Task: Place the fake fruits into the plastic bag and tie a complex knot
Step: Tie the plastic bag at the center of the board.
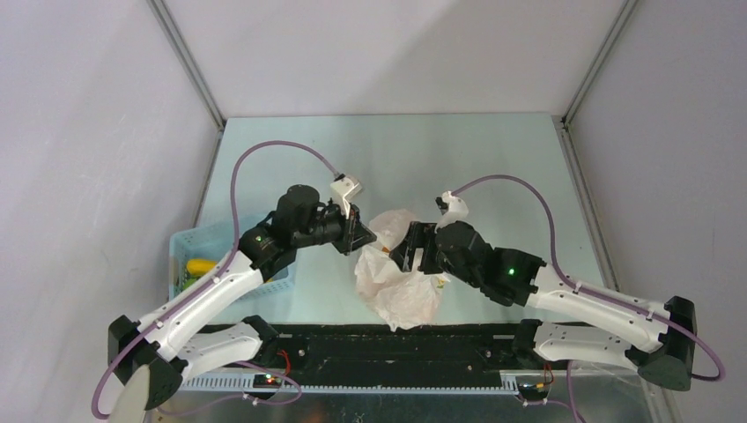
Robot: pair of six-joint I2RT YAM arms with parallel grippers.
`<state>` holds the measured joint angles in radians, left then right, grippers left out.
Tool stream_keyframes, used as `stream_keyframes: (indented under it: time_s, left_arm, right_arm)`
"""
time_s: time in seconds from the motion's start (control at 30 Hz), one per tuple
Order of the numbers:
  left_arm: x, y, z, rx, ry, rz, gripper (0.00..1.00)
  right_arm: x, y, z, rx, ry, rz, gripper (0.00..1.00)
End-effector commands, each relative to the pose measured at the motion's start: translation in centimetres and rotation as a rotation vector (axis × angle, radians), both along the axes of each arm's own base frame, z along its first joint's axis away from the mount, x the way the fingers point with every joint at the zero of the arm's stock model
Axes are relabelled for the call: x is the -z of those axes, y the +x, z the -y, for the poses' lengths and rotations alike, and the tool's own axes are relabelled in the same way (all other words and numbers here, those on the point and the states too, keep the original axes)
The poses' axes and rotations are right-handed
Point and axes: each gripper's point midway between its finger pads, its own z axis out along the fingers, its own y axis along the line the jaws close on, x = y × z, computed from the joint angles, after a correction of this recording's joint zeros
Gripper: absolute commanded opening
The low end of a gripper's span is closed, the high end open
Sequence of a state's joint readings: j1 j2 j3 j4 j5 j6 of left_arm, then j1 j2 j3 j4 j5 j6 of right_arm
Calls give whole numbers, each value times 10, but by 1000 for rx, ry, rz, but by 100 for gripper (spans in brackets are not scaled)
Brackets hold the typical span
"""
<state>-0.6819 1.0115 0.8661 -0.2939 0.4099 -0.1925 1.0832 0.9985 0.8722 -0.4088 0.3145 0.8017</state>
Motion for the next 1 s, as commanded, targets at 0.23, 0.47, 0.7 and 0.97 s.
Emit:
stream_keyframes:
  time_s: [0.23,0.47,0.7,0.97]
  left_arm:
    - [-11,12,-13,-161,-61,31,12]
    - [-8,6,-13,-178,-115,-7,12]
    - [-2,-8,-11,-155,-169,-58,53]
    - [-4,-3,-28,-416,-376,-212,92]
  right_arm:
    - [21,-14,-3,20,5,-40,77]
    - [22,-11,-2,15,14,6,69]
    - [-3,0,-10,-40,35,169,48]
    - [-3,-6,-20,-117,85,231,2]
